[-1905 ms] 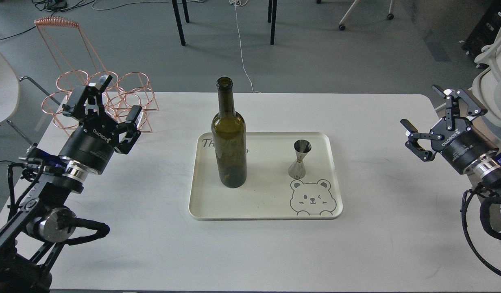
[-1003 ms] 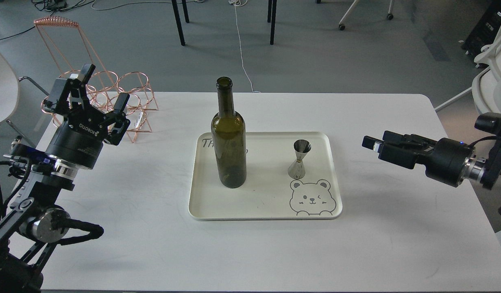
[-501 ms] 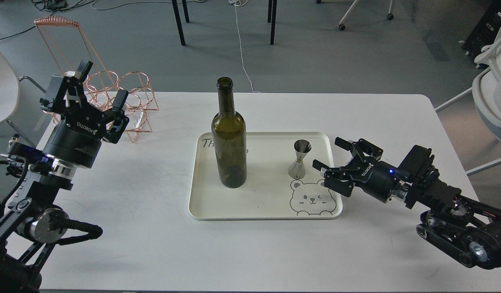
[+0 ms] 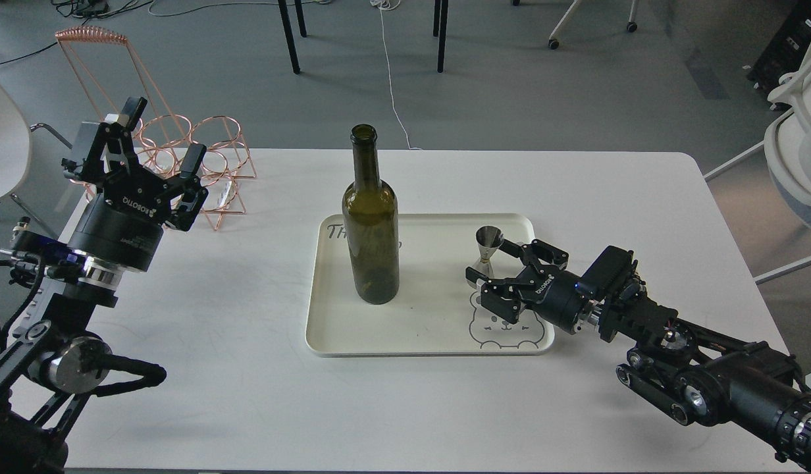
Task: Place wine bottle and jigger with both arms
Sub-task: 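Grasp the metal jigger with the right gripper and lift it off the tray, then carry the jigger away from the tray and set it on the table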
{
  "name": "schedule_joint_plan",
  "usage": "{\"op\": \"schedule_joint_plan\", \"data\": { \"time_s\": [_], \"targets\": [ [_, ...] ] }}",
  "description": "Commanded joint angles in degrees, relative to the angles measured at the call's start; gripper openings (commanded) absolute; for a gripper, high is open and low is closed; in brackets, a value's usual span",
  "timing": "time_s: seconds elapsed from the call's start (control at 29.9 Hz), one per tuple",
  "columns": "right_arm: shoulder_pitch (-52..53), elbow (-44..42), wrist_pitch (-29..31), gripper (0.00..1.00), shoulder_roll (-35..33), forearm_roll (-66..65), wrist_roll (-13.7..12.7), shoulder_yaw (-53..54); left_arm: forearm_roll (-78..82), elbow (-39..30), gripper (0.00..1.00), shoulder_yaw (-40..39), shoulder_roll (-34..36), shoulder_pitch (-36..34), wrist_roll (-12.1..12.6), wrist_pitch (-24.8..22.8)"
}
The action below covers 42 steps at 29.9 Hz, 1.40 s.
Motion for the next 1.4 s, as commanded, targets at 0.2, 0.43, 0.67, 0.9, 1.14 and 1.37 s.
{"op": "schedule_joint_plan", "data": {
  "time_s": [0.2,0.43,0.67,0.9,1.14,1.37],
  "targets": [
    [2.07,-1.76,0.01,0.19,1.23,0.27,0.00,-0.04,0.01,-0.09,0.98,-0.01,-0.01,-0.03,0.00,0.00],
    [1.90,3.94,0.01,0.16,-3.24,2.63,0.00,2.16,0.01,-0.09,0.98,-0.01,-0.01,-0.12,0.00,0.00],
    [0.41,10.90,0.01,0.16,-14.84,8.34,0.00,7.69,0.01,-0.17,0.98,-0.01,-0.18,-0.20,0.00,0.00],
    [-3.46,7.92,0.01,0.16,-23.20,20.12,0.00,7.00,0.01,-0.53,0.98,0.08,-0.18,-0.20,0.00,0.00],
    [-5.22,2.11,0.01,0.16,-23.38,20.66,0.00,6.38,0.01,-0.61,0.98,0.08,-0.18,-0.38,0.00,0.00],
    [-6.19,-0.70,0.01,0.18,-22.50,20.66,0.00,5.15,0.01,-1.05,0.98,0.08,-0.18,-0.29,0.00,0.00]
  ]
}}
